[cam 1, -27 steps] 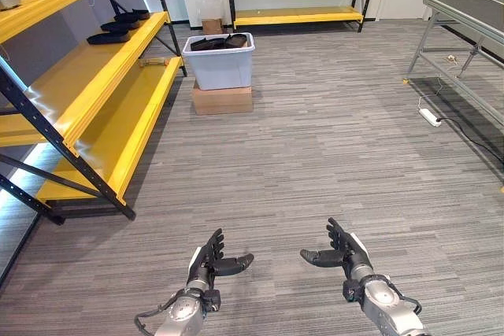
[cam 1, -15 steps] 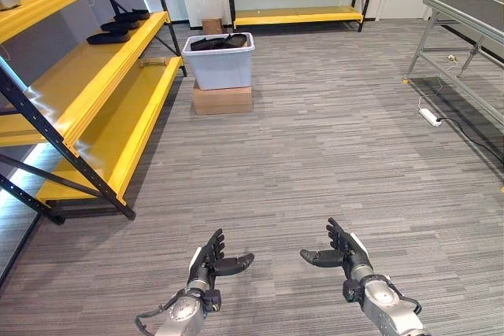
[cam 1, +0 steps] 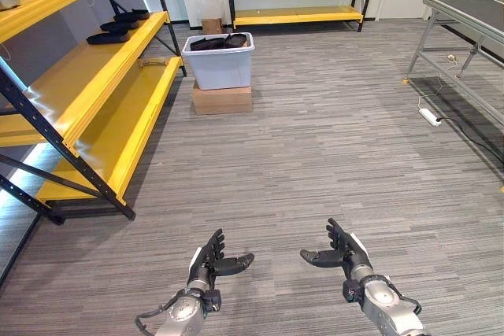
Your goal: Move parts from the plastic box to the shelf.
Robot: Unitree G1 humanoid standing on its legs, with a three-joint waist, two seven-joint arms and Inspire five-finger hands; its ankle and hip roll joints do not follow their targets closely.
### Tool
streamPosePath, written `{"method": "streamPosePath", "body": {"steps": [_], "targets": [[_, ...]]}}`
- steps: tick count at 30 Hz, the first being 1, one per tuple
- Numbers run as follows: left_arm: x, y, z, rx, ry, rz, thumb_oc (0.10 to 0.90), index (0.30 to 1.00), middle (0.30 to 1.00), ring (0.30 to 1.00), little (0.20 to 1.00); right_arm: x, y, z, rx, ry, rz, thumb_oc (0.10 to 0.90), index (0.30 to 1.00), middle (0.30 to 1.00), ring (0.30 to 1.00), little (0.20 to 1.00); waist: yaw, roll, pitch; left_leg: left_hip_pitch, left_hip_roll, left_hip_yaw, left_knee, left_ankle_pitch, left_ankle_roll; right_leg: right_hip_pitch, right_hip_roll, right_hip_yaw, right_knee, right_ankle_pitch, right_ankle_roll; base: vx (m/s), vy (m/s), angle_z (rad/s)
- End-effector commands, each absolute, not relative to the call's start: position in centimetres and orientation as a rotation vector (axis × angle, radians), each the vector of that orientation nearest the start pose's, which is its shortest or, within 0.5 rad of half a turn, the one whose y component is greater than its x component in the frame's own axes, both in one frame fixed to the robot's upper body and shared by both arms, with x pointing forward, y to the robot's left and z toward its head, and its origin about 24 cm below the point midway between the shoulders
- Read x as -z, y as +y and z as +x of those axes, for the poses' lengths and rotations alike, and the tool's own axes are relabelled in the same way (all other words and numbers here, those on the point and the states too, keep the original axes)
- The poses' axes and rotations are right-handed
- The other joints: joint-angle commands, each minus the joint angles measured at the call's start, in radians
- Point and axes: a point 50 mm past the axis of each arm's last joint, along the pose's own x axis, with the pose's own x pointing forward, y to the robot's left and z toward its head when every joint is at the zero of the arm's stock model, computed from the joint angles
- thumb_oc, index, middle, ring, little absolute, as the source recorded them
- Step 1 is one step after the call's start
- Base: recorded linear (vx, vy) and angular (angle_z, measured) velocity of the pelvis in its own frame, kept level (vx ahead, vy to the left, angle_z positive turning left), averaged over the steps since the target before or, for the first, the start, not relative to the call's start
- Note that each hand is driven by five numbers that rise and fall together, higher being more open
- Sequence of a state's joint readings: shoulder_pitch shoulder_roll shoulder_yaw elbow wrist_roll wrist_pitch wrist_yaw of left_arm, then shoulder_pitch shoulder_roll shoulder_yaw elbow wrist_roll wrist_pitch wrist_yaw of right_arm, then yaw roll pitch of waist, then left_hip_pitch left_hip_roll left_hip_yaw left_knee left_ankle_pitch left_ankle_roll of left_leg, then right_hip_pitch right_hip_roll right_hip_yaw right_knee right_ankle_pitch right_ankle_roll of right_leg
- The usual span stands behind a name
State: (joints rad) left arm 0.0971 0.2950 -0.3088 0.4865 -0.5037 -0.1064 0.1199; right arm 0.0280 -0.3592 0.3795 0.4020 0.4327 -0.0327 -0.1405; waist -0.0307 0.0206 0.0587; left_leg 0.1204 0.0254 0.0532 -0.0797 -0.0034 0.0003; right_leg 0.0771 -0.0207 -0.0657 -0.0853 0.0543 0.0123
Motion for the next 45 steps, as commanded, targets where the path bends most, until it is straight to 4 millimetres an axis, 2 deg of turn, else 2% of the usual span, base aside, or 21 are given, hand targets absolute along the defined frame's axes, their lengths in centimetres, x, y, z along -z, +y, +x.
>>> {"method": "streamPosePath", "body": {"steps": [1,9,14,17,20,21,22,25,26,27,28,29,31,32,34,35,38,42,43,44,45], "targets": [[5.4,19.2,22.5,-0.055,0.386,-0.075,0.900,1.000,1.000,1.000,1.000,3.7,-16.3,23.8,-0.081,0.343,-0.011,0.900,1.000,1.000,1.000,1.000,-0.014,-0.040,-0.050,0.004,0.052,0.024,-0.008,-0.048,-0.030,0.038,-0.117,0.055,0.015,-0.107,0.115,0.00,0.000,0.00],[5.3,19.1,22.6,-0.053,0.379,-0.081,0.900,1.000,1.000,1.000,1.000,3.5,-16.3,24.0,-0.084,0.333,-0.005,0.900,1.000,1.000,1.000,1.000,-0.015,-0.039,-0.047,-0.001,0.051,0.023,-0.008,-0.049,-0.030,0.033,-0.118,0.054,0.011,-0.107,0.117,0.00,0.000,0.00],[4.5,19.0,23.2,-0.043,0.344,-0.086,0.900,1.000,1.000,1.000,1.000,3.2,-16.5,24.5,-0.080,0.321,-0.007,0.900,1.000,1.000,1.000,1.000,-0.008,-0.046,-0.036,-0.006,0.049,0.027,-0.007,-0.048,-0.026,0.027,-0.124,0.050,0.020,-0.112,0.120,0.01,0.015,0.00],[3.8,19.1,23.7,-0.034,0.313,-0.085,0.900,1.000,1.000,1.000,1.000,2.7,-16.5,25.1,-0.078,0.301,-0.002,0.900,1.000,1.000,1.000,1.000,0.001,-0.065,-0.019,-0.070,0.041,0.021,0.115,-0.097,-0.014,0.004,-0.143,0.054,0.076,-0.122,0.121,0.00,0.027,0.00],[3.2,18.9,24.2,-0.025,0.285,-0.092,0.900,1.000,1.000,1.000,1.000,2.4,-16.5,25.4,-0.080,0.284,0.004,0.900,1.000,1.000,1.000,1.000,0.003,-0.067,-0.006,-0.111,0.027,0.015,0.182,-0.130,-0.004,-0.030,-0.153,0.056,0.147,-0.134,0.126,-0.02,0.080,0.00],[3.0,18.7,24.5,-0.019,0.277,-0.093,0.900,1.000,1.000,1.000,1.000,2.3,-16.6,25.5,-0.079,0.281,0.005,0.900,1.000,1.000,1.000,1.000,0.003,-0.065,0.002,-0.125,0.016,0.010,0.208,-0.146,0.005,-0.053,-0.159,0.057,0.197,-0.141,0.132,0.00,0.198,-0.01],[2.8,18.3,24.8,0.002,0.270,-0.086,0.900,1.000,1.000,1.000,1.000,2.4,-16.7,25.4,-0.070,0.288,0.013,0.900,1.000,1.000,1.000,1.000,-0.002,-0.061,0.011,-0.138,-0.012,-0.004,0.229,-0.167,0.033,-0.122,-0.178,0.067,0.335,-0.096,0.148,0.01,0.279,-0.03],[2.7,18.1,24.8,0.020,0.269,-0.080,0.900,1.000,1.000,1.000,1.000,2.5,-16.6,25.0,-0.065,0.290,0.038,0.900,1.000,1.000,1.000,1.000,-0.025,-0.047,0.042,-0.115,-0.047,-0.026,0.251,-0.191,0.074,-0.262,-0.186,0.111,0.613,0.078,0.138,0.03,0.240,0.13],[2.7,18.1,24.8,0.020,0.269,-0.080,0.900,1.000,1.000,1.000,1.000,2.5,-16.6,25.0,-0.065,0.290,0.038,0.900,1.000,1.000,1.000,1.000,-0.024,-0.048,0.042,-0.117,-0.048,-0.025,0.253,-0.192,0.075,-0.265,-0.187,0.114,0.617,0.077,0.138,0.04,0.263,0.27],[2.1,17.7,25.1,0.034,0.245,-0.078,0.900,1.000,1.000,1.000,1.000,2.3,-16.6,25.1,-0.057,0.279,0.047,0.900,1.000,1.000,1.000,1.000,-0.041,-0.027,0.085,-0.091,-0.052,-0.035,0.260,-0.202,0.093,-0.371,-0.170,0.129,0.769,0.107,0.134,0.06,0.232,0.59],[2.2,17.7,25.2,0.038,0.249,-0.075,0.900,1.000,1.000,1.000,1.000,2.3,-16.7,25.2,-0.048,0.279,0.047,0.900,1.000,1.000,1.000,1.000,-0.048,-0.013,0.093,-0.079,-0.049,-0.047,0.261,-0.208,0.096,-0.419,-0.155,0.123,0.798,0.070,0.134,0.12,0.268,0.70],[2.3,17.7,25.1,0.037,0.253,-0.074,0.900,1.000,1.000,1.000,1.000,2.1,-16.6,25.3,-0.048,0.270,0.055,0.900,1.000,1.000,1.000,1.000,-0.058,-0.010,0.097,-0.067,-0.053,-0.053,0.266,-0.218,0.098,-0.454,-0.145,0.115,0.818,0.040,0.132,0.18,0.131,0.54],[2.5,17.9,25.0,0.041,0.265,-0.067,0.900,1.000,1.000,1.000,1.000,2.2,-16.9,25.2,-0.043,0.276,0.059,0.900,1.000,1.000,1.000,1.000,-0.080,-0.008,0.094,-0.020,-0.066,-0.075,0.255,-0.228,0.096,-0.497,-0.115,0.103,0.767,0.008,0.127,0.22,0.064,0.18],[2.5,17.9,25.0,0.040,0.264,-0.067,0.900,1.000,1.000,1.000,1.000,2.2,-16.9,25.2,-0.043,0.276,0.059,0.900,1.000,1.000,1.000,1.000,-0.080,-0.008,0.095,-0.019,-0.066,-0.076,0.255,-0.228,0.096,-0.496,-0.116,0.103,0.767,0.008,0.127,0.28,-0.002,0.23],[2.5,18.0,24.7,0.040,0.263,-0.075,0.900,1.000,1.000,1.000,1.000,1.9,-17.3,25.0,-0.036,0.263,0.058,0.900,1.000,1.000,1.000,1.000,-0.104,-0.023,0.092,0.067,-0.089,-0.122,0.247,-0.266,0.081,-0.522,-0.105,0.090,0.557,0.019,0.137,0.37,-0.057,0.24],[2.5,18.0,24.7,0.040,0.263,-0.076,0.900,1.000,1.000,1.000,1.000,1.9,-17.4,25.0,-0.036,0.263,0.057,0.900,1.000,1.000,1.000,1.000,-0.106,-0.020,0.095,0.071,-0.086,-0.123,0.246,-0.268,0.081,-0.517,-0.103,0.086,0.555,0.018,0.136,0.31,-0.079,0.37],[2.9,17.9,24.3,0.031,0.278,-0.088,0.900,1.000,1.000,1.000,1.000,2.2,-18.1,24.4,-0.010,0.272,0.057,0.900,1.000,1.000,1.000,1.000,-0.113,-0.030,0.089,0.139,-0.084,-0.142,0.249,-0.305,0.059,-0.512,-0.099,0.055,0.351,0.047,0.155,0.30,-0.105,0.34],[3.0,17.7,24.0,0.039,0.280,-0.096,0.900,1.000,1.000,1.000,1.000,2.3,-19.0,23.7,0.019,0.280,0.055,0.900,1.000,1.000,1.000,1.000,-0.120,-0.034,0.074,0.182,-0.072,-0.157,0.291,-0.350,0.045,-0.531,-0.082,0.063,0.323,0.081,0.162,0.33,-0.161,0.24],[3.2,17.7,23.7,0.041,0.291,-0.106,0.900,1.000,1.000,1.000,1.000,2.8,-19.6,23.1,0.032,0.302,0.048,0.900,1.000,1.000,1.000,1.000,-0.118,-0.040,0.060,0.188,-0.050,-0.160,0.340,-0.370,0.030,-0.519,-0.062,0.077,0.337,0.079,0.144,0.39,-0.261,0.33],[3.3,17.5,23.6,0.044,0.295,-0.113,0.900,1.000,1.000,1.000,1.000,2.4,-19.8,23.4,0.038,0.289,0.042,0.900,1.000,1.000,1.000,1.000,-0.123,-0.029,0.060,0.184,-0.023,-0.163,0.379,-0.357,0.025,-0.584,-0.034,0.095,0.421,0.078,0.137,0.47,-0.336,0.51],[3.4,17.5,23.6,0.035,0.300,-0.119,0.900,1.000,1.000,1.000,1.000,2.1,-19.8,23.5,0.036,0.278,0.048,0.900,1.000,1.000,1.000,1.000,-0.125,-0.024,0.053,0.193,-0.007,-0.159,0.370,-0.350,0.018,-0.605,-0.016,0.086,0.466,0.062,0.126,0.26,-0.184,0.33]]}}
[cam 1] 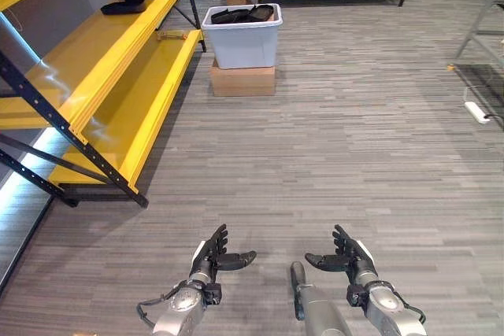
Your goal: Move parts from the plastic box to the shelf.
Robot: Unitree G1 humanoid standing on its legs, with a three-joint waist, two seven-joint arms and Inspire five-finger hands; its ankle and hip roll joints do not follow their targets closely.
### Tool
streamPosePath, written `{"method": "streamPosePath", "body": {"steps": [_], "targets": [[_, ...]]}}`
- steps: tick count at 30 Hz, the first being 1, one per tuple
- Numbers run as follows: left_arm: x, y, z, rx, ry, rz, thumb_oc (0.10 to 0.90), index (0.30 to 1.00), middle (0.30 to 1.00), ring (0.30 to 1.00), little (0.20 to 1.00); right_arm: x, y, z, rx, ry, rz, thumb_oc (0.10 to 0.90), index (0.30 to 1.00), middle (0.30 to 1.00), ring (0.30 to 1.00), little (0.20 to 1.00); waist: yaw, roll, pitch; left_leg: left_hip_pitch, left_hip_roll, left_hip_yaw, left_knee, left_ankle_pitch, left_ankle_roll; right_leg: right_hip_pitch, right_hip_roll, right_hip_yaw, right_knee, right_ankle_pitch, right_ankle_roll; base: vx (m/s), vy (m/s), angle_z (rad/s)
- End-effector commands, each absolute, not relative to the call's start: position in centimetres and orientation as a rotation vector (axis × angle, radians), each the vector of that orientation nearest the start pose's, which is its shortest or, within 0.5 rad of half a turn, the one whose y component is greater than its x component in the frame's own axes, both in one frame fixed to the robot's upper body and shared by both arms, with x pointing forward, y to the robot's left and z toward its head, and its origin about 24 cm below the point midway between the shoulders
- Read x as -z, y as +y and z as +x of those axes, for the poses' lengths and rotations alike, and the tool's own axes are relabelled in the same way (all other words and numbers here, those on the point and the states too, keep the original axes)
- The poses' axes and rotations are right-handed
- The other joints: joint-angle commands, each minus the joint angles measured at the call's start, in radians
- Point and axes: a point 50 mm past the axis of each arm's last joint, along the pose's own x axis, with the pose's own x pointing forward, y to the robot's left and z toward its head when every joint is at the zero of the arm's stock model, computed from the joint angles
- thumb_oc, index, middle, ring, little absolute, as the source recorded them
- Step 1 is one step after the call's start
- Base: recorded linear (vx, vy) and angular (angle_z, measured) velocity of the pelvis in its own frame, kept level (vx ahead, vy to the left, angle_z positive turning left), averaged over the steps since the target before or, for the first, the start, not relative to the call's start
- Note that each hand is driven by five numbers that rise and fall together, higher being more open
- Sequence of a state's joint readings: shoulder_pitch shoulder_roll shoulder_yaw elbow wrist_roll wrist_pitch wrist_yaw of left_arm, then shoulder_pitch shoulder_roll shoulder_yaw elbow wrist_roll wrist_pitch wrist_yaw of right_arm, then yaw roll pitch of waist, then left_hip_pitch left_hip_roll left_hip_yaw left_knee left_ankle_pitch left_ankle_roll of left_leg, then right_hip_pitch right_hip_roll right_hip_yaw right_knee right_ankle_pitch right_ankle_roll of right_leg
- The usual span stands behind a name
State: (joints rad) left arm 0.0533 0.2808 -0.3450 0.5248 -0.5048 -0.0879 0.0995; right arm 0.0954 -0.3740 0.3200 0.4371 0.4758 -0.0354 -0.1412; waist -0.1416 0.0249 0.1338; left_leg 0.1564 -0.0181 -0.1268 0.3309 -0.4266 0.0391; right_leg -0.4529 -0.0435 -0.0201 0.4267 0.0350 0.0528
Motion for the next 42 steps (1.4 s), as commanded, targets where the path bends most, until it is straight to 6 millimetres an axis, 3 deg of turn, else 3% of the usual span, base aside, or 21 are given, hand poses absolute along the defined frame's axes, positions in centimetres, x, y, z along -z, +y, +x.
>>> {"method": "streamPosePath", "body": {"steps": [1,4,7,8,10,11,13,15,16,17,18,21,23,25,27,30,32,34,35,38,42], "targets": [[3.4,17.5,23.6,0.035,0.300,-0.120,0.900,1.000,1.000,1.000,1.000,2.1,-19.8,23.5,0.036,0.278,0.047,0.900,1.000,1.000,1.000,1.000,-0.013,-0.027,-0.024,0.158,0.037,0.022,-0.041,0.073,-0.021,-0.077,0.008,0.040,-0.043,0.079,0.085,0.18,-0.176,0.16],[3.6,17.4,23.4,0.049,0.313,-0.123,0.900,1.000,1.000,1.000,1.000,2.1,-20.4,23.4,0.045,0.274,0.052,0.900,1.000,1.000,1.000,1.000,-0.014,-0.018,-0.051,0.196,0.095,0.021,-0.054,0.110,-0.051,-0.087,0.022,-0.007,0.074,-0.013,0.054,0.31,-0.230,-0.10],[3.5,17.1,23.3,0.046,0.314,-0.169,0.900,1.000,1.000,1.000,1.000,2.2,-20.8,23.1,0.046,0.285,0.048,0.900,1.000,1.000,1.000,1.000,-0.020,-0.009,-0.069,0.193,0.132,-0.006,-0.011,0.237,-0.074,-0.079,0.046,-0.019,0.128,-0.072,0.026,0.32,-0.237,0.05],[2.8,17.0,23.6,0.045,0.281,-0.186,0.900,1.000,1.000,1.000,1.000,2.3,-21.0,22.9,0.051,0.290,0.046,0.900,1.000,1.000,1.000,1.000,-0.021,-0.003,-0.078,0.170,0.147,-0.010,0.076,0.347,-0.090,-0.050,0.061,-0.021,0.128,-0.104,0.006,0.29,-0.235,0.06],[1.9,16.6,24.1,0.056,0.248,-0.216,0.900,1.000,1.000,1.000,1.000,2.2,-21.2,23.0,0.065,0.281,0.047,0.900,1.000,1.000,1.000,1.000,-0.006,-0.028,-0.067,-0.024,0.128,-0.013,0.382,0.558,-0.105,0.043,0.076,-0.001,0.075,-0.128,-0.044,0.22,-0.305,0.09],[1.4,16.3,24.6,0.077,0.229,-0.223,0.900,1.000,1.000,1.000,1.000,1.8,-21.4,23.3,0.074,0.265,0.052,0.900,1.000,1.000,1.000,1.000,0.008,-0.049,-0.046,-0.133,0.101,-0.012,0.530,0.588,-0.095,0.090,0.081,0.009,0.048,-0.140,-0.067,0.15,-0.359,0.14],[0.8,16.0,24.9,0.100,0.204,-0.219,0.900,1.000,1.000,1.000,1.000,1.5,-21.7,23.5,0.080,0.251,0.037,0.900,1.000,1.000,1.000,1.000,0.035,-0.079,-0.009,-0.271,0.073,0.019,0.690,0.530,-0.060,0.154,0.088,0.031,0.018,-0.157,-0.095,0.20,-0.281,0.01],[0.5,15.9,24.8,0.106,0.192,-0.216,0.900,1.000,1.000,1.000,1.000,1.3,-22.0,23.4,0.093,0.245,0.028,0.900,1.000,1.000,1.000,1.000,0.067,-0.088,0.015,-0.411,0.049,0.065,0.649,0.435,-0.042,0.235,0.080,0.050,-0.018,-0.165,-0.093,0.34,-0.119,-0.46],[0.5,16.1,24.6,0.100,0.191,-0.212,0.900,1.000,1.000,1.000,1.000,1.2,-22.1,23.5,0.094,0.242,0.021,0.900,1.000,1.000,1.000,1.000,0.080,-0.085,0.020,-0.460,0.048,0.079,0.569,0.414,-0.040,0.271,0.084,0.057,-0.043,-0.180,-0.091,0.53,0.037,-0.38],[1.0,16.5,24.1,0.084,0.206,-0.208,0.900,1.000,1.000,1.000,1.000,1.3,-22.1,23.6,0.098,0.243,0.001,0.900,1.000,1.000,1.000,1.000,0.118,-0.086,0.029,-0.530,0.053,0.083,0.362,0.408,-0.041,0.348,0.086,0.084,-0.089,-0.199,-0.080,0.41,0.055,-0.16],[1.0,16.5,24.1,0.084,0.206,-0.207,0.900,1.000,1.000,1.000,1.000,1.3,-22.1,23.6,0.098,0.243,0.001,0.900,1.000,1.000,1.000,1.000,0.118,-0.088,0.028,-0.529,0.051,0.084,0.356,0.413,-0.041,0.347,0.084,0.085,-0.091,-0.196,-0.080,0.46,0.113,-0.17],[1.5,17.5,23.8,0.043,0.215,-0.190,0.900,1.000,1.000,1.000,1.000,1.9,-21.4,23.5,0.087,0.260,0.002,0.900,1.000,1.000,1.000,1.000,0.158,-0.063,0.028,-0.524,0.152,0.045,-0.151,0.569,-0.097,0.477,0.089,0.128,-0.159,-0.255,-0.058,0.48,0.185,-0.49],[1.5,17.7,23.7,0.035,0.217,-0.185,0.900,1.000,1.000,1.000,1.000,2.0,-21.2,23.4,0.075,0.264,0.001,0.900,1.000,1.000,1.000,1.000,0.164,-0.063,0.025,-0.514,0.157,0.039,-0.200,0.589,-0.110,0.518,0.072,0.143,-0.177,-0.269,-0.048,0.41,0.199,-0.31],[1.6,17.9,23.5,0.035,0.220,-0.186,0.900,1.000,1.000,1.000,1.000,2.1,-21.2,23.3,0.061,0.275,-0.006,0.900,1.000,1.000,1.000,1.000,0.161,-0.055,0.003,-0.495,0.169,0.065,-0.147,0.568,-0.109,0.563,0.043,0.161,-0.180,-0.294,-0.028,0.46,0.256,-0.43],[1.4,17.8,23.7,0.046,0.215,-0.162,0.900,1.000,1.000,1.000,1.000,2.4,-21.0,22.9,0.061,0.286,0.009,0.900,1.000,1.000,1.000,1.000,0.165,-0.065,-0.015,-0.525,0.130,0.062,-0.072,0.547,-0.101,0.610,-0.011,0.148,-0.192,-0.302,-0.006,0.46,0.250,-0.37],[1.0,17.7,24.2,0.059,0.196,-0.153,0.900,1.000,1.000,1.000,1.000,2.5,-20.5,22.9,0.062,0.291,0.055,0.900,1.000,1.000,1.000,1.000,0.162,-0.083,-0.051,-0.571,0.090,0.117,0.073,0.435,-0.068,0.628,-0.090,0.143,-0.198,-0.272,0.037,0.44,0.246,-0.08],[1.0,17.6,24.3,0.072,0.200,-0.131,0.900,1.000,1.000,1.000,1.000,2.7,-20.0,22.9,0.043,0.295,0.055,0.900,1.000,1.000,1.000,1.000,0.173,-0.091,-0.064,-0.545,0.052,0.128,0.117,0.351,-0.023,0.568,-0.133,0.143,-0.048,-0.159,0.049,0.41,0.250,-0.13],[0.8,17.3,24.4,0.086,0.195,-0.123,0.900,1.000,1.000,1.000,1.000,2.7,-19.6,22.8,0.035,0.292,0.055,0.900,1.000,1.000,1.000,1.000,0.166,-0.085,-0.047,-0.482,0.023,0.131,0.118,0.313,0.016,0.451,-0.123,0.149,0.193,0.054,0.039,0.31,0.286,0.03],[0.7,17.1,24.5,0.091,0.194,-0.124,0.900,1.000,1.000,1.000,1.000,2.5,-19.4,22.9,0.033,0.283,0.054,0.900,1.000,1.000,1.000,1.000,0.147,-0.071,-0.023,-0.423,0.010,0.136,0.097,0.301,0.036,0.380,-0.106,0.138,0.298,0.102,0.043,0.28,0.343,-0.06],[0.7,17.2,24.3,0.095,0.190,-0.113,0.900,1.000,1.000,1.000,1.000,2.5,-19.3,22.7,0.024,0.271,0.046,0.900,1.000,1.000,1.000,1.000,0.102,-0.030,0.005,-0.294,-0.013,0.134,0.002,0.297,0.057,0.206,-0.051,0.069,0.455,0.031,0.044,0.37,0.288,0.22],[0.8,17.5,24.3,0.095,0.198,-0.110,0.900,1.000,1.000,1.000,1.000,2.6,-19.6,22.2,0.013,0.282,0.023,0.900,1.000,1.000,1.000,1.000,0.059,-0.029,0.016,-0.195,-0.041,0.113,-0.058,0.285,0.051,0.117,-0.054,-0.005,0.352,-0.017,0.040,0.36,0.073,0.44]]}}
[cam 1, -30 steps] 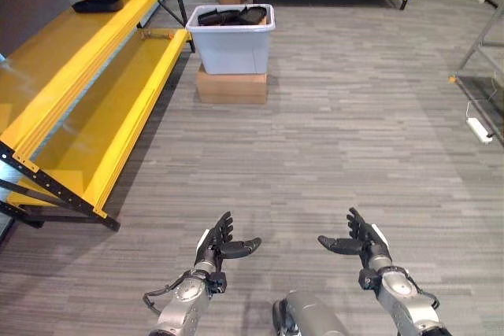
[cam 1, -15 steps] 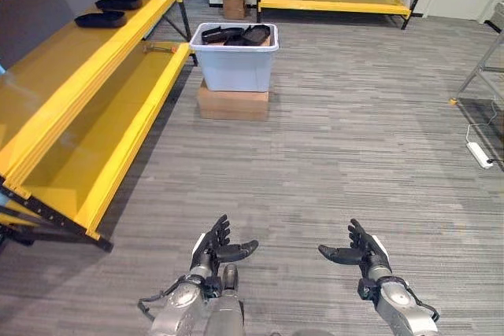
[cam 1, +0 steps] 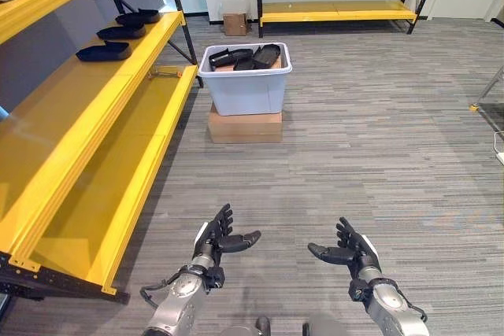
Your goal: Move parts from the plastic box to the shelf.
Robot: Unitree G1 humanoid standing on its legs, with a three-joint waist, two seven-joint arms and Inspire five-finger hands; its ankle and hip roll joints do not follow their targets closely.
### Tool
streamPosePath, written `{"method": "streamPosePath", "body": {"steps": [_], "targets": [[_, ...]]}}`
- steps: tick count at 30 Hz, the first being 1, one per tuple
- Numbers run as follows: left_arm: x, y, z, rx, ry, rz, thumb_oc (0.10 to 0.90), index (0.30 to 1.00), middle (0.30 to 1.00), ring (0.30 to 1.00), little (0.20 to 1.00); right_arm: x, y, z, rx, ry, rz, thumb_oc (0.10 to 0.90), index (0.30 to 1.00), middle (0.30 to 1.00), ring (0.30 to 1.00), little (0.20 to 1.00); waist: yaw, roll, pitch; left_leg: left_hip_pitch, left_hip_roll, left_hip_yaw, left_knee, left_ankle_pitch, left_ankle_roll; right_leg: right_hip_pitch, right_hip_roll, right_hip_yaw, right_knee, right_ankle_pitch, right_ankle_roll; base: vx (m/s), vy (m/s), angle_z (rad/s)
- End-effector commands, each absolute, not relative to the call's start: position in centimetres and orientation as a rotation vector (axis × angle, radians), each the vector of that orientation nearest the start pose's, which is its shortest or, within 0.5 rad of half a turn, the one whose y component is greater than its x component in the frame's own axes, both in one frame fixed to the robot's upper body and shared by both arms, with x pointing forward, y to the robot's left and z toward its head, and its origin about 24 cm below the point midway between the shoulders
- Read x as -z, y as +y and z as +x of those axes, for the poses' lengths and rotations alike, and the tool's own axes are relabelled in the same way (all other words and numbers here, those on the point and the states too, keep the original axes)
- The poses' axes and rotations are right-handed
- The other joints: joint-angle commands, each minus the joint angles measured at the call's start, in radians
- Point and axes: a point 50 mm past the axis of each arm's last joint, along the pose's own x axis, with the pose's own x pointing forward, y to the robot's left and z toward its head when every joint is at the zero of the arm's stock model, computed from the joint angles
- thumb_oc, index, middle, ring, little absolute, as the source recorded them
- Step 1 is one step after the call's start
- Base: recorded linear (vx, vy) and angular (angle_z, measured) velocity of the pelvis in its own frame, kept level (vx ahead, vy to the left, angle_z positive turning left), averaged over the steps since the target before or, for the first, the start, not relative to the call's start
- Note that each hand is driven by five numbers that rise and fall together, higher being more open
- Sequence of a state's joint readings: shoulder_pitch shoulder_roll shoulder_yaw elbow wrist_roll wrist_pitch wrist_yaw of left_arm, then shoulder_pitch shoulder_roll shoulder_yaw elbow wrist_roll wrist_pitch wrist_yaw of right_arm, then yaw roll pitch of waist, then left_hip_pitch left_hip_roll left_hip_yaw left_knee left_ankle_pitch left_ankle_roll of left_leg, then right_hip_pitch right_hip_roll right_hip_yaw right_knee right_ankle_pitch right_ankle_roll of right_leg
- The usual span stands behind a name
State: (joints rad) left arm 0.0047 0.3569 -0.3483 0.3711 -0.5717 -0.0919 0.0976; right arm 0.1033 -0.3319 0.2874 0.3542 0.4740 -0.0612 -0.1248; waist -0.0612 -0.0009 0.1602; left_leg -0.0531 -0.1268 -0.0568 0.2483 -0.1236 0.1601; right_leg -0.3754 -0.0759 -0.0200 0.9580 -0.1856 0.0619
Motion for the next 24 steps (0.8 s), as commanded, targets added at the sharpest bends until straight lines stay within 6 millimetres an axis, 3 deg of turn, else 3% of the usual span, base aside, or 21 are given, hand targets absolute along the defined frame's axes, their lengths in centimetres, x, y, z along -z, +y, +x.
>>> {"method": "streamPosePath", "body": {"steps": [1,4,6,9,11,14,15,16,17,18,19,21,22,24], "targets": [[1.0,17.7,24.2,0.084,0.207,-0.115,0.900,1.000,1.000,1.000,1.000,2.9,-19.8,22.1,0.026,0.292,0.012,0.900,1.000,1.000,1.000,1.000,-0.034,-0.014,-0.008,0.062,0.050,0.027,0.000,-0.037,-0.080,0.017,-0.025,-0.031,-0.365,0.209,0.037,0.38,-0.061,0.45],[1.3,17.8,24.2,0.071,0.215,-0.120,0.900,1.000,1.000,1.000,1.000,3.0,-19.9,22.1,0.031,0.303,0.010,0.900,1.000,1.000,1.000,1.000,-0.048,-0.041,-0.012,0.123,0.026,0.006,0.012,-0.080,-0.096,0.014,-0.031,-0.038,-0.682,0.233,0.059,0.48,-0.119,0.23],[1.5,17.7,24.0,0.073,0.222,-0.123,0.900,1.000,1.000,1.000,1.000,3.5,-20.0,21.8,0.040,0.326,0.021,0.900,1.000,1.000,1.000,1.000,-0.054,-0.050,-0.012,0.179,0.028,-0.007,0.041,-0.121,-0.110,0.037,-0.030,-0.028,-0.829,0.267,0.075,0.50,-0.135,0.14],[1.8,17.6,23.7,0.070,0.229,-0.130,0.900,1.000,1.000,1.000,1.000,3.6,-20.4,21.6,0.036,0.335,0.003,0.900,1.000,1.000,1.000,1.000,-0.057,-0.045,-0.021,0.242,0.049,-0.012,0.053,-0.143,-0.129,0.045,-0.027,-0.046,-0.855,0.294,0.083,0.45,-0.144,0.12],[2.2,17.3,23.5,0.082,0.247,-0.142,0.900,1.000,1.000,1.000,1.000,3.8,-20.3,21.3,0.011,0.354,-0.021,0.900,1.000,1.000,1.000,1.000,-0.060,-0.055,-0.052,0.268,0.077,-0.024,0.067,-0.134,-0.150,0.075,0.001,-0.024,-0.844,0.303,0.058,0.50,-0.233,0.16],[1.5,16.7,23.9,0.101,0.219,-0.145,0.900,1.000,1.000,1.000,1.000,3.3,-20.8,21.6,-0.007,0.337,-0.061,0.900,1.000,1.000,1.000,1.000,-0.068,-0.037,-0.072,0.277,0.136,-0.050,0.106,-0.038,-0.194,0.078,0.047,-0.027,-0.762,0.266,0.028,0.40,-0.202,0.40],[1.5,16.6,23.9,0.101,0.217,-0.154,0.900,1.000,1.000,1.000,1.000,3.1,-21.0,21.7,-0.017,0.328,-0.073,0.900,1.000,1.000,1.000,1.000,-0.067,-0.031,-0.080,0.261,0.156,-0.057,0.173,0.044,-0.215,0.095,0.067,-0.036,-0.749,0.234,0.006,0.53,-0.340,0.16],[1.5,16.6,24.0,0.090,0.219,-0.166,0.900,1.000,1.000,1.000,1.000,3.4,-21.6,21.3,-0.001,0.346,-0.084,0.900,1.000,1.000,1.000,1.000,-0.061,-0.038,-0.083,0.173,0.173,-0.057,0.436,0.229,-0.255,0.150,0.093,-0.028,-0.742,0.183,-0.036,0.41,-0.279,0.02],[1.5,16.7,24.0,0.090,0.219,-0.165,0.900,1.000,1.000,1.000,1.000,3.4,-21.5,21.3,-0.001,0.346,-0.084,0.900,1.000,1.000,1.000,1.000,-0.063,-0.042,-0.085,0.169,0.169,-0.059,0.434,0.234,-0.254,0.148,0.088,-0.028,-0.744,0.186,-0.036,0.38,-0.292,0.08],[1.5,16.5,24.1,0.091,0.222,-0.171,0.900,1.000,1.000,1.000,1.000,3.4,-21.8,21.4,0.012,0.348,-0.084,0.900,1.000,1.000,1.000,1.000,-0.049,-0.051,-0.066,0.101,0.157,-0.060,0.561,0.282,-0.262,0.184,0.097,-0.015,-0.750,0.167,-0.060,0.18,-0.195,-0.01],[1.4,16.4,24.4,0.096,0.221,-0.169,0.900,1.000,1.000,1.000,1.000,3.1,-22.0,21.6,0.021,0.334,-0.082,0.900,1.000,1.000,1.000,1.000,-0.036,-0.066,-0.044,0.031,0.135,-0.054,0.681,0.276,-0.250,0.212,0.100,0.004,-0.756,0.160,-0.078,0.27,-0.284,-0.02],[1.4,16.4,24.3,0.087,0.220,-0.178,0.900,1.000,1.000,1.000,1.000,2.9,-22.0,21.7,0.027,0.326,-0.083,0.900,1.000,1.000,1.000,1.000,-0.003,-0.088,-0.014,-0.104,0.112,-0.017,0.747,0.195,-0.211,0.274,0.100,0.024,-0.769,0.138,-0.087,0.30,-0.211,-0.06],[1.4,16.5,24.1,0.080,0.224,-0.181,0.900,1.000,1.000,1.000,1.000,2.9,-22.0,21.7,0.029,0.324,-0.086,0.900,1.000,1.000,1.000,1.000,0.013,-0.093,-0.006,-0.168,0.108,0.004,0.719,0.164,-0.198,0.298,0.094,0.028,-0.777,0.132,-0.084,0.36,-0.099,-0.14],[1.4,16.6,23.8,0.071,0.223,-0.193,0.900,1.000,1.000,1.000,1.000,2.8,-21.9,21.8,0.030,0.320,-0.086,0.900,1.000,1.000,1.000,1.000,0.040,-0.092,0.002,-0.228,0.133,0.030,0.551,0.132,-0.186,0.342,0.095,0.038,-0.786,0.106,-0.073,0.40,-0.003,-0.36]]}}
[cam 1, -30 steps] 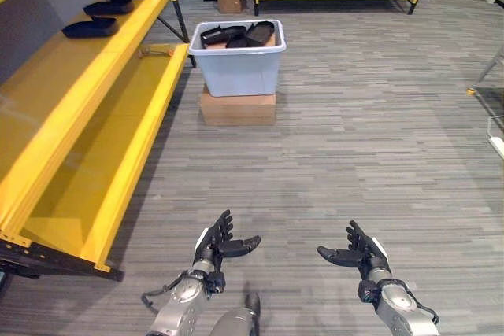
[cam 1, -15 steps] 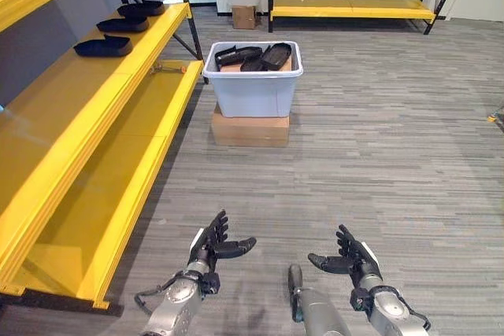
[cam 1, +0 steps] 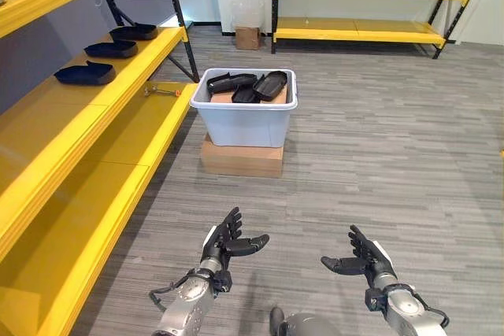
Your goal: Move parts from the plastic box to the shelf.
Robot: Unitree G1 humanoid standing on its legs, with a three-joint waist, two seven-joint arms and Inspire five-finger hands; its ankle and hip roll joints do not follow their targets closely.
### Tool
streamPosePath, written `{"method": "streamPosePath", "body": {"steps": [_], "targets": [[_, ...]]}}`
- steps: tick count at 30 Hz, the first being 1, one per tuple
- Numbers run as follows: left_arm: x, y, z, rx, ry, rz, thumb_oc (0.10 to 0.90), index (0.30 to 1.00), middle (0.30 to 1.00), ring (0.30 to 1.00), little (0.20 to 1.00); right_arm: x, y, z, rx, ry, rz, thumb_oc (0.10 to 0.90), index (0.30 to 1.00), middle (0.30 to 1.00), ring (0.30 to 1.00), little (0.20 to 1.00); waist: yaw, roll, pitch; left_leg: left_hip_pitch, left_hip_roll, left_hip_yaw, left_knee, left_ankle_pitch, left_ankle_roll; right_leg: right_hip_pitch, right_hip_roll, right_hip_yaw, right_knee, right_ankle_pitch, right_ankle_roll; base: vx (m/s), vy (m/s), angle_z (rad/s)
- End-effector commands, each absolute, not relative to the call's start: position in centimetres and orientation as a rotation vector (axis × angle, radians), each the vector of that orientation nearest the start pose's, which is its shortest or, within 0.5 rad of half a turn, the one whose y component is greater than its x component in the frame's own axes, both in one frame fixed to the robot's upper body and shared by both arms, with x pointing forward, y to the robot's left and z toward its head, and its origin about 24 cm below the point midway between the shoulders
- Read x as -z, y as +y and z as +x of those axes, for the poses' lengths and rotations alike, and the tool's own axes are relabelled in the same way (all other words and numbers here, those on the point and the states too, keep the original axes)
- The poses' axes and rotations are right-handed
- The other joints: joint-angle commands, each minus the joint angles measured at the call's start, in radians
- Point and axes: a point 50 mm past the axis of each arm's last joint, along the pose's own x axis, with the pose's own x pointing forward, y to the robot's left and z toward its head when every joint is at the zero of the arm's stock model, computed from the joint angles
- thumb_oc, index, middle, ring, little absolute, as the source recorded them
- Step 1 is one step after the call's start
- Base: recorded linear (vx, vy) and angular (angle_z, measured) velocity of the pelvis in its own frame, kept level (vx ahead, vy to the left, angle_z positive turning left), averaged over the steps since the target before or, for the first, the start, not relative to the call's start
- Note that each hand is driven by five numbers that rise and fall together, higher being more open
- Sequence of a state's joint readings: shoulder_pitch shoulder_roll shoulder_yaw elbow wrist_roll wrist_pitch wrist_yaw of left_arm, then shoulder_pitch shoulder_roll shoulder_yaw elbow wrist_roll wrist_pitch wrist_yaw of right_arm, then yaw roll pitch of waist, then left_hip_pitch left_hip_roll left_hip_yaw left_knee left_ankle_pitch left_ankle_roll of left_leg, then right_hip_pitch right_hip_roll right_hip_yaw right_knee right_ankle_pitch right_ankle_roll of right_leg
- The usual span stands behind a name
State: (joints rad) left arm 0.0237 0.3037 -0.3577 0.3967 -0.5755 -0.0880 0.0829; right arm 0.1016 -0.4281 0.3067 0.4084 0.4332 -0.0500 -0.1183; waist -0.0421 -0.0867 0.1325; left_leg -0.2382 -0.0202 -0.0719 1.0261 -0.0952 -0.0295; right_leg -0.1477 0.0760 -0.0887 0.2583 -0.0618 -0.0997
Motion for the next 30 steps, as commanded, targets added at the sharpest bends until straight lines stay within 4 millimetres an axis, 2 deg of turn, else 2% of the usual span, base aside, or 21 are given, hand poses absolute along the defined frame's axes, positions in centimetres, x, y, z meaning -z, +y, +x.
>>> {"method": "streamPosePath", "body": {"steps": [1,2,3,4,5,6,8,10,13,15,17,19,20,21,22,23,24,25,27,29,30], "targets": [[1.6,16.8,23.7,0.065,0.228,-0.188,0.900,1.000,1.000,1.000,1.000,2.8,-21.8,22.0,0.030,0.315,-0.087,0.900,1.000,1.000,1.000,1.000,0.034,-0.004,0.029,-0.061,0.037,0.041,-0.362,0.103,0.008,0.136,-0.054,0.118,-0.091,-0.037,0.095,0.45,0.084,-0.41],[1.6,16.8,23.7,0.062,0.227,-0.186,0.900,1.000,1.000,1.000,1.000,2.8,-21.7,22.1,0.031,0.311,-0.084,0.900,1.000,1.000,1.000,1.000,0.041,-0.003,0.027,-0.055,0.069,0.031,-0.499,0.111,0.009,0.153,-0.055,0.127,-0.087,-0.056,0.103,0.47,0.128,-0.35],[1.6,16.9,23.7,0.059,0.225,-0.182,0.900,1.000,1.000,1.000,1.000,2.7,-21.7,22.0,0.036,0.307,-0.062,0.900,1.000,1.000,1.000,1.000,0.038,0.000,0.024,-0.042,0.128,0.042,-0.681,0.149,-0.003,0.168,-0.057,0.125,-0.086,-0.079,0.107,0.48,0.177,-0.45],[1.6,16.9,23.8,0.056,0.224,-0.182,0.900,1.000,1.000,1.000,1.000,3.0,-21.5,21.9,0.048,0.317,-0.011,0.900,1.000,1.000,1.000,1.000,0.040,0.012,0.020,-0.042,0.180,0.029,-0.811,0.197,-0.020,0.183,-0.056,0.126,-0.084,-0.095,0.116,0.49,0.197,0.05],[1.6,17.0,23.8,0.052,0.221,-0.173,0.900,1.000,1.000,1.000,1.000,3.1,-21.5,21.9,0.047,0.322,-0.017,0.900,1.000,1.000,1.000,1.000,0.056,0.012,0.028,-0.023,0.196,-0.011,-0.938,0.231,-0.022,0.215,-0.065,0.147,-0.086,-0.119,0.119,0.50,0.240,0.30],[1.6,17.2,23.8,0.045,0.218,-0.170,0.900,1.000,1.000,1.000,1.000,3.0,-21.4,22.2,0.043,0.316,-0.046,0.900,1.000,1.000,1.000,1.000,0.067,0.024,0.020,-0.039,0.207,-0.055,-1.004,0.251,-0.036,0.235,-0.066,0.168,-0.087,-0.132,0.124,0.48,0.227,0.14],[1.7,17.4,23.8,0.037,0.223,-0.167,0.900,1.000,1.000,1.000,1.000,3.1,-21.6,22.0,0.042,0.326,-0.050,0.900,1.000,1.000,1.000,1.000,0.057,0.034,0.011,-0.023,0.229,-0.002,-1.035,0.286,-0.066,0.282,-0.090,0.181,-0.090,-0.152,0.134,0.45,0.248,-0.89],[1.8,17.5,23.7,0.041,0.227,-0.170,0.900,1.000,1.000,1.000,1.000,3.4,-21.3,21.7,0.029,0.344,-0.046,0.900,1.000,1.000,1.000,1.000,0.060,0.041,-0.015,-0.003,0.233,-0.005,-1.002,0.288,-0.066,0.314,-0.129,0.195,-0.085,-0.162,0.157,0.47,0.304,-0.46],[1.4,17.2,24.1,0.070,0.214,-0.155,0.900,1.000,1.000,1.000,1.000,3.5,-21.1,21.5,0.029,0.345,-0.029,0.900,1.000,1.000,1.000,1.000,0.054,0.032,-0.032,-0.049,0.175,0.026,-0.879,0.224,-0.053,0.338,-0.214,0.194,-0.088,-0.109,0.202,0.43,0.319,-0.23],[0.9,17.0,24.5,0.090,0.189,-0.149,0.900,1.000,1.000,1.000,1.000,3.3,-20.8,21.7,0.021,0.334,-0.020,0.900,1.000,1.000,1.000,1.000,0.048,0.021,-0.043,-0.092,0.128,0.062,-0.743,0.135,-0.027,0.330,-0.274,0.188,-0.066,-0.053,0.223,0.38,0.306,-0.12],[0.8,16.8,24.6,0.102,0.189,-0.131,0.900,1.000,1.000,1.000,1.000,3.3,-20.4,21.9,0.009,0.330,-0.026,0.900,1.000,1.000,1.000,1.000,0.052,0.014,-0.053,-0.086,0.080,0.079,-0.681,0.053,0.017,0.288,-0.316,0.202,0.032,0.058,0.222,0.40,0.327,0.00],[0.5,16.8,24.8,0.100,0.180,-0.129,0.900,1.000,1.000,1.000,1.000,3.0,-19.8,22.3,-0.006,0.313,-0.016,0.900,1.000,1.000,1.000,1.000,0.052,0.026,-0.047,-0.045,0.047,0.088,-0.678,0.012,0.056,0.201,-0.322,0.211,0.197,0.192,0.199,0.34,0.348,0.10],[0.3,16.8,25.0,0.102,0.171,-0.118,0.900,1.000,1.000,1.000,1.000,2.8,-19.6,22.5,-0.014,0.301,-0.018,0.900,1.000,1.000,1.000,1.000,0.045,0.039,-0.038,-0.015,0.035,0.094,-0.692,0.002,0.073,0.158,-0.324,0.199,0.265,0.233,0.191,0.30,0.364,0.25],[0.1,17.0,25.0,0.104,0.165,-0.106,0.900,1.000,1.000,1.000,1.000,2.8,-19.4,22.5,-0.021,0.298,-0.017,0.900,1.000,1.000,1.000,1.000,0.039,0.052,-0.026,0.020,0.026,0.097,-0.710,-0.008,0.087,0.116,-0.321,0.179,0.331,0.240,0.185,0.18,0.242,0.26],[0.1,17.0,25.0,0.104,0.165,-0.106,0.900,1.000,1.000,1.000,1.000,2.8,-19.4,22.5,-0.021,0.297,-0.017,0.900,1.000,1.000,1.000,1.000,0.040,0.050,-0.025,0.022,0.025,0.098,-0.709,-0.009,0.087,0.116,-0.323,0.180,0.335,0.237,0.185,0.37,0.314,0.15],[0.2,17.3,24.8,0.101,0.175,-0.093,0.900,1.000,1.000,1.000,1.000,3.1,-19.3,22.2,-0.024,0.314,-0.011,0.900,1.000,1.000,1.000,1.000,0.022,0.064,-0.013,0.089,0.008,0.101,-0.735,-0.029,0.103,0.049,-0.269,0.144,0.411,0.172,0.185,0.41,0.281,-0.01],[0.3,17.5,24.7,0.097,0.177,-0.094,0.900,1.000,1.000,1.000,1.000,3.2,-19.4,22.0,-0.024,0.320,-0.010,0.900,1.000,1.000,1.000,1.000,0.010,0.070,-0.009,0.131,0.004,0.104,-0.766,-0.028,0.105,-0.013,-0.226,0.112,0.426,0.108,0.183,0.52,0.343,-0.15],[0.3,17.5,24.7,0.101,0.180,-0.090,0.900,1.000,1.000,1.000,1.000,3.3,-19.5,21.9,-0.020,0.323,-0.006,0.900,1.000,1.000,1.000,1.000,0.000,0.077,-0.001,0.154,-0.001,0.102,-0.773,-0.036,0.110,-0.051,-0.214,0.083,0.440,0.072,0.181,0.36,0.201,-0.13],[0.4,17.6,24.6,0.096,0.186,-0.091,0.900,1.000,1.000,1.000,1.000,3.3,-19.8,21.8,-0.007,0.324,0.001,0.900,1.000,1.000,1.000,1.000,-0.022,0.080,0.011,0.212,-0.019,0.092,-0.798,-0.048,0.107,-0.120,-0.183,0.018,0.379,0.021,0.175,0.35,0.130,0.06],[0.5,17.6,24.6,0.093,0.190,-0.101,0.900,1.000,1.000,1.000,1.000,3.4,-20.0,21.6,0.003,0.330,0.007,0.900,1.000,1.000,1.000,1.000,-0.040,0.071,0.026,0.261,-0.039,0.073,-0.806,-0.069,0.105,-0.155,-0.163,-0.019,0.280,0.024,0.185,0.36,0.039,0.20],[0.7,17.6,24.6,0.092,0.194,-0.108,0.900,1.000,1.000,1.000,1.000,3.5,-20.1,21.6,0.006,0.333,0.008,0.900,1.000,1.000,1.000,1.000,-0.046,0.058,0.023,0.281,-0.056,0.066,-0.808,-0.072,0.100,-0.167,-0.151,-0.034,0.182,0.030,0.189,0.40,-0.015,0.24]]}}
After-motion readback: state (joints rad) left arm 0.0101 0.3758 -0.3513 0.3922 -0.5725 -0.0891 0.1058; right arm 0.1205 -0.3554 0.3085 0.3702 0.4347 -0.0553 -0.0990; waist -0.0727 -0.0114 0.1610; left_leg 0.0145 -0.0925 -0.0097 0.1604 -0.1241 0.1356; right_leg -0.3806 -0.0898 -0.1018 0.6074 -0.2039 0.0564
